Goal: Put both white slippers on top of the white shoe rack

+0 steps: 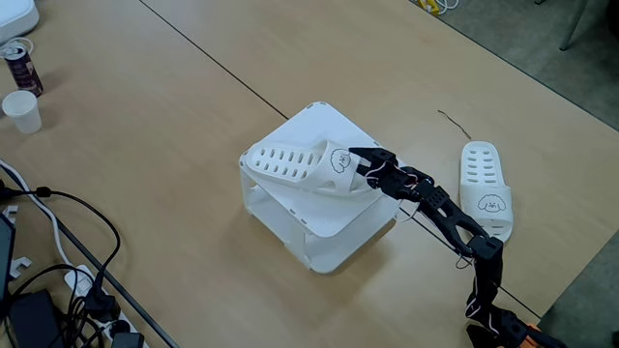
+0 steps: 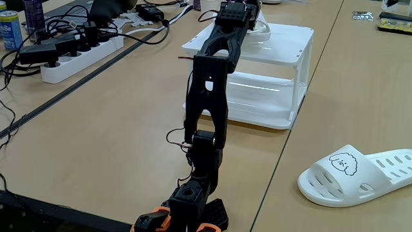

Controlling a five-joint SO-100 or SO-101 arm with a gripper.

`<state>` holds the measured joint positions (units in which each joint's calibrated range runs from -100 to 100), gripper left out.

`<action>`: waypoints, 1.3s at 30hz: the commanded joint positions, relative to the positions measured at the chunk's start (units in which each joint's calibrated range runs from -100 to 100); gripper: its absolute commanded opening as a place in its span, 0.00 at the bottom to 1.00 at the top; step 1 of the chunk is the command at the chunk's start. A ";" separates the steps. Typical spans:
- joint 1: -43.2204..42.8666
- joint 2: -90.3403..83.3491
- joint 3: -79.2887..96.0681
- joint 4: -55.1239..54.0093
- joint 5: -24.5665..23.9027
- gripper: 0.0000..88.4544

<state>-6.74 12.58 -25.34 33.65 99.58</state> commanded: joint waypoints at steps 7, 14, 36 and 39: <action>-0.17 -2.44 -7.27 -1.03 0.42 0.14; -0.33 -2.27 -9.80 -1.03 0.42 0.14; -6.42 -1.77 -6.91 -0.95 0.42 0.14; -6.42 -1.77 -6.91 -0.95 0.42 0.14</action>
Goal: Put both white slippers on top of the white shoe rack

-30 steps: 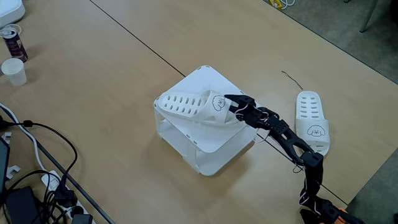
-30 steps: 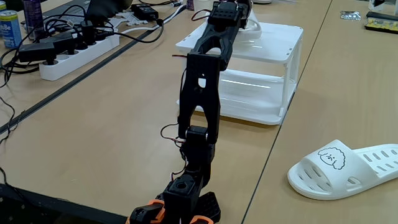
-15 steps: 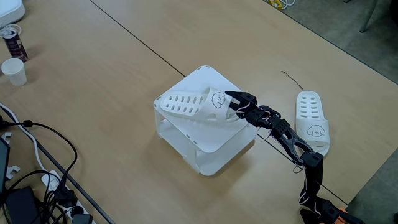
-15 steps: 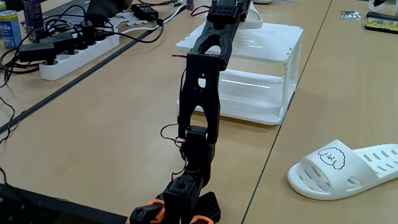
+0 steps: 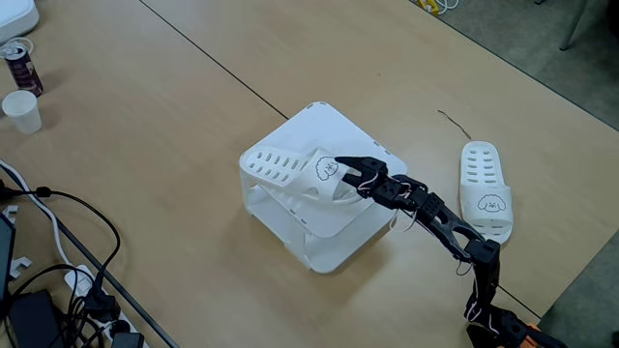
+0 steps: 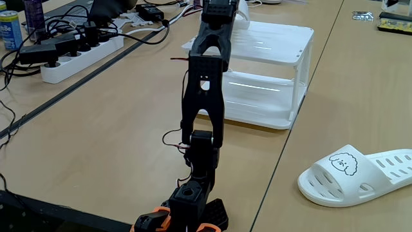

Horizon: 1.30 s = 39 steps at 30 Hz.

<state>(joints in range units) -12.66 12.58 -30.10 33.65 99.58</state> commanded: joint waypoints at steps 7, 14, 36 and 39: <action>-2.23 -1.68 -1.79 -0.95 0.42 0.14; -4.94 -1.77 0.55 -0.95 0.42 0.14; -4.69 -2.35 10.66 -0.95 0.42 0.14; -4.78 -2.44 10.66 -0.95 0.42 0.14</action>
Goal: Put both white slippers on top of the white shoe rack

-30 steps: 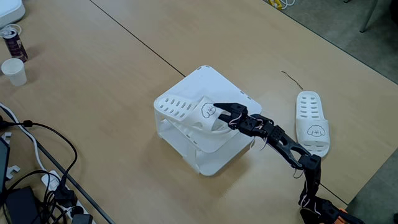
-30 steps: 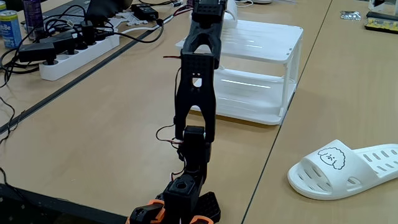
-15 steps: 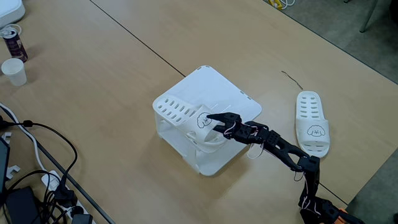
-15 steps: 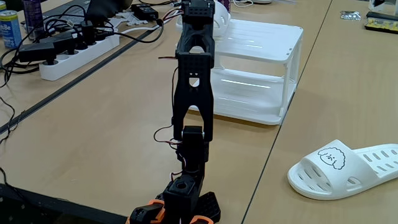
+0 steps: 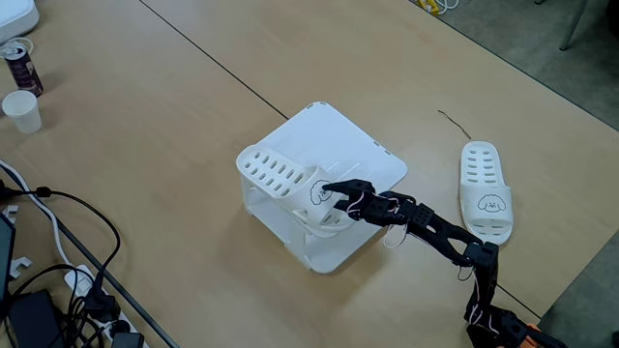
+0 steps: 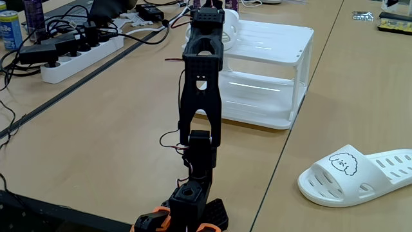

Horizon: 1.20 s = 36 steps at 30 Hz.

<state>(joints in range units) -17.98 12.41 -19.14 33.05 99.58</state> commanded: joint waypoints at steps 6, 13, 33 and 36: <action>0.46 -4.29 -0.21 -0.17 0.42 0.14; 0.54 -9.43 4.12 -0.26 0.42 0.15; 7.20 -30.29 19.18 -0.26 0.42 0.22; 15.18 -34.16 22.61 -0.26 0.42 0.22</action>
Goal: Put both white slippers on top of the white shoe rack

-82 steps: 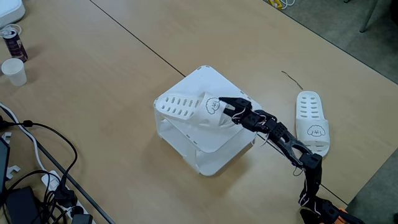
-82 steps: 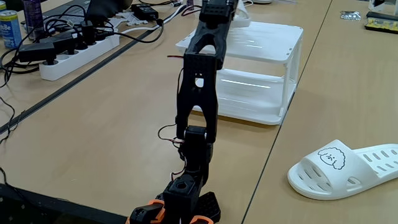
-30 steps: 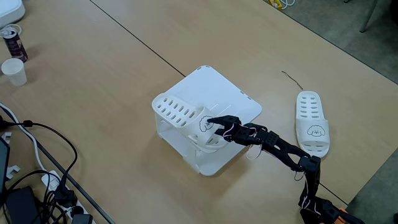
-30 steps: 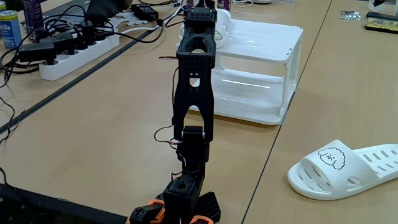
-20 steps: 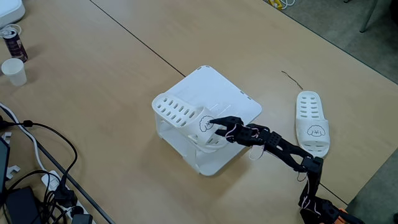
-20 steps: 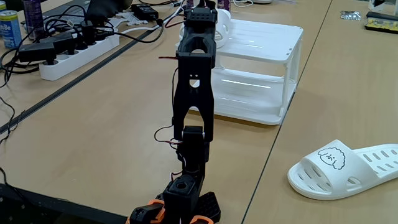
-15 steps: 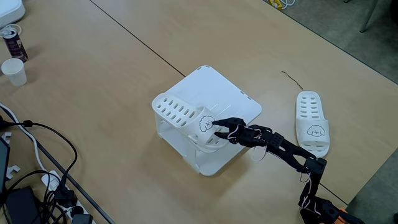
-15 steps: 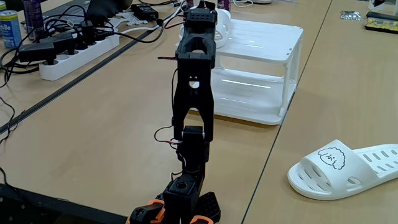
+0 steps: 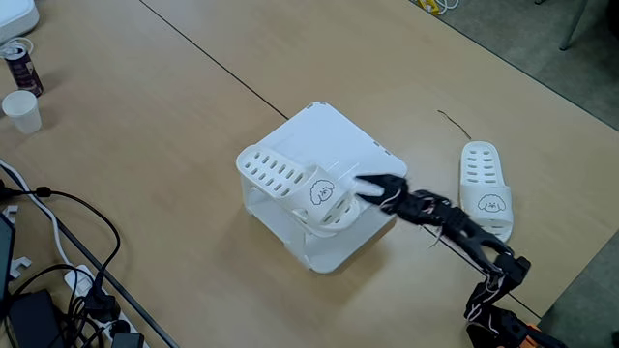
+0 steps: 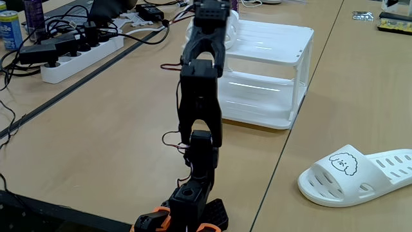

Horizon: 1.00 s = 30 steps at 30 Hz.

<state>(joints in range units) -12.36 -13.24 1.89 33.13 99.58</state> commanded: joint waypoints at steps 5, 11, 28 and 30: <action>27.49 -14.40 12.59 -0.43 0.42 0.22; 42.54 -22.90 34.42 -7.08 0.42 0.22; 48.63 -31.57 78.18 -42.28 0.42 0.23; 50.11 -31.57 79.53 -42.37 0.42 0.23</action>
<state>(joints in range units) 35.96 -42.60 81.13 -7.12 99.58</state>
